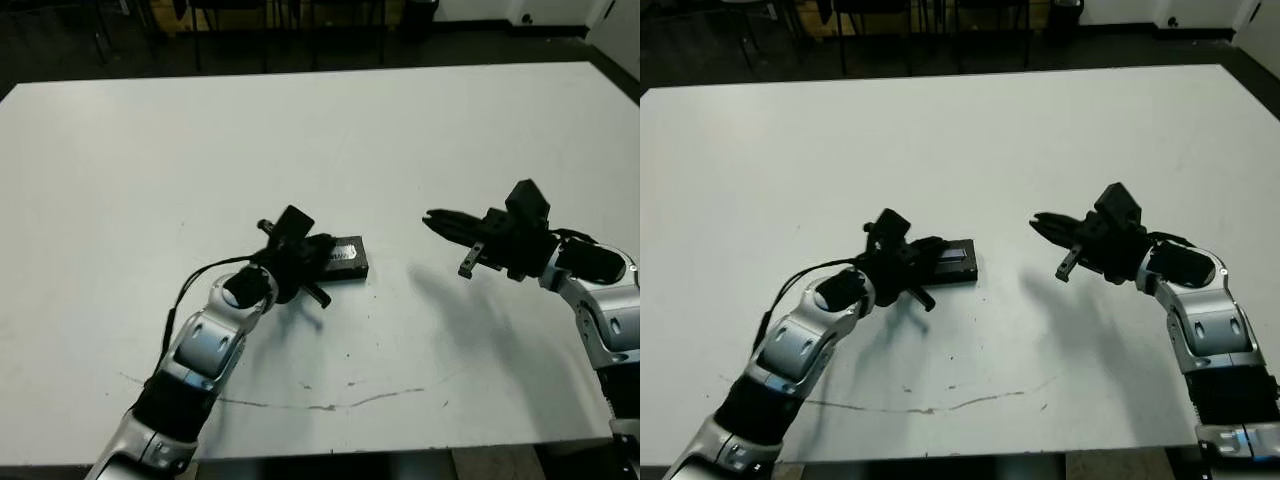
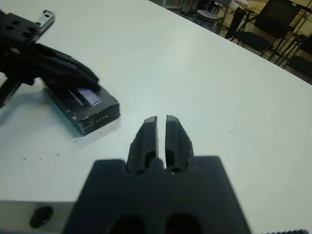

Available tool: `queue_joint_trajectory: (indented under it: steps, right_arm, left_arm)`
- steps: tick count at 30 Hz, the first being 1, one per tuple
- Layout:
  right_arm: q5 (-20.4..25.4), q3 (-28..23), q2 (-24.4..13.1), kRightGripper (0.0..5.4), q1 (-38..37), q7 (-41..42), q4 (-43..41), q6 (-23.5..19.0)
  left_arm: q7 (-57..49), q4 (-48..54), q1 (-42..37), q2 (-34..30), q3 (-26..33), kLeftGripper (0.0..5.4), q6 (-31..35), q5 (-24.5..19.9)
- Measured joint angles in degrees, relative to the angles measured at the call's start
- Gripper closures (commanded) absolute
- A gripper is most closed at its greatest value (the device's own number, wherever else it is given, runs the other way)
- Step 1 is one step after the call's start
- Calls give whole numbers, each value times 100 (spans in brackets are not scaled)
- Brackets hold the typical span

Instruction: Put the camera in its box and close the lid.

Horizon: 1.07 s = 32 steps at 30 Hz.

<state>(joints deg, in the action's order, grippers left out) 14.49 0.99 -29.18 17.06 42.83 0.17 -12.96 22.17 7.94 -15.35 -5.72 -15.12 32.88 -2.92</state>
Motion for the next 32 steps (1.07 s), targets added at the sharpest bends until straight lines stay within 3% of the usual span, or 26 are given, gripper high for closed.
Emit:
queue_joint_trajectory:
  steps: [4, 9, 14, 16, 23, 26, 32]
  right_arm:
    - [145, -293, 343, 540, -316, -923, -1052, -687]
    - [244, -496, 707, 540, -611, -1554, -1568, -717]
    - [181, -435, 831, 540, -635, -1863, -1712, -724]
    - [117, -386, 894, 540, -634, -1971, -1714, -749]
    - [-199, -184, 1222, 540, -582, -2338, -1482, -550]
    - [-284, -160, 1359, 540, -542, -2421, -1304, -500]
    - [-411, -170, 1601, 540, -432, -2620, -872, -246]
  left_arm:
    - [35, 920, 207, -81, 526, 539, -147, -423]
    - [-226, 1878, 389, -181, 1453, 539, -274, -789]
    - [-378, 1932, 476, -293, 2145, 539, -643, -1086]
    - [-625, 1733, 546, -192, 2255, 539, -1257, -997]
    - [-1954, 232, 765, 380, 2233, 539, -3528, 72]
    - [-2088, -183, 866, 402, 2215, 539, -3834, 162]
    - [-2027, -250, 1015, 402, 2138, 539, -3825, 57]
